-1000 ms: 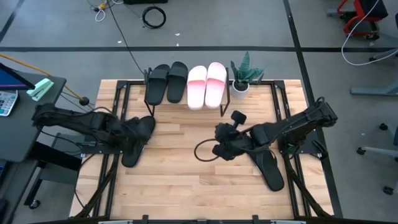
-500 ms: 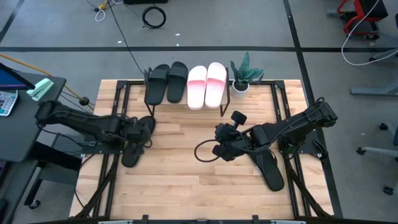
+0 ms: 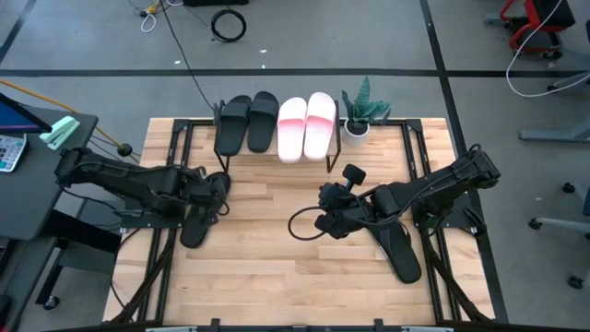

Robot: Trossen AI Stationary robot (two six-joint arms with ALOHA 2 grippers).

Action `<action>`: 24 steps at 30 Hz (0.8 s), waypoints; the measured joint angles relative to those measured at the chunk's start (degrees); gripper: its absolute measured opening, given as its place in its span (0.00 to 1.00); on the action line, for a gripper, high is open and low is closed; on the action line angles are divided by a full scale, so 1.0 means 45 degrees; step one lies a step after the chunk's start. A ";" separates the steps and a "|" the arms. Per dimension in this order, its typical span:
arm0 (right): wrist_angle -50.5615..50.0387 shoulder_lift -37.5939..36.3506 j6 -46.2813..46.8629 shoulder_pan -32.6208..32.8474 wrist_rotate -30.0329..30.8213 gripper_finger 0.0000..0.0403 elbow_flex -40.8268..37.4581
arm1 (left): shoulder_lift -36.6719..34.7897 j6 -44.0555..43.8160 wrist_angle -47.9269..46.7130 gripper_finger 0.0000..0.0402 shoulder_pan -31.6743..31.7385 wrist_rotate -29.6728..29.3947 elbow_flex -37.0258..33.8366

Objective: Pick and place slides into the shelf
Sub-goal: Put the left black slipper under the shelf

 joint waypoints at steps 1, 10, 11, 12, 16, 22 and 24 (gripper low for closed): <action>0.0000 0.0000 0.0000 0.0000 0.0000 0.02 0.0000 | -0.0004 -0.0140 -0.0476 0.20 0.0002 -0.0426 0.0230; -0.0385 0.0000 -0.0255 0.0000 -0.0010 0.02 0.0000 | 0.0097 -0.2359 -0.1703 0.24 -0.0030 -0.0496 0.0509; -0.0418 0.0000 -0.0306 0.0000 -0.0010 0.02 0.0000 | 0.0163 -0.2378 -0.1741 0.25 -0.0062 -0.0406 0.0503; -0.0434 0.0000 -0.0313 0.0000 -0.0010 0.02 0.0000 | 0.0197 -0.2377 -0.1859 0.27 -0.0100 -0.0376 0.0494; -0.0506 0.0000 -0.0325 0.0000 -0.0020 0.01 0.0000 | 0.0793 -0.2167 -0.2213 0.34 -0.0078 -0.0388 0.0490; -0.0543 0.0000 -0.0296 0.0000 -0.0015 0.02 0.0000 | 0.2056 -0.3117 -0.2210 0.43 -0.0083 -0.0396 0.0493; -0.0555 0.0000 -0.0296 0.0000 -0.0019 0.02 0.0000 | 0.2432 -0.3553 -0.2230 0.44 -0.0083 -0.0397 0.0490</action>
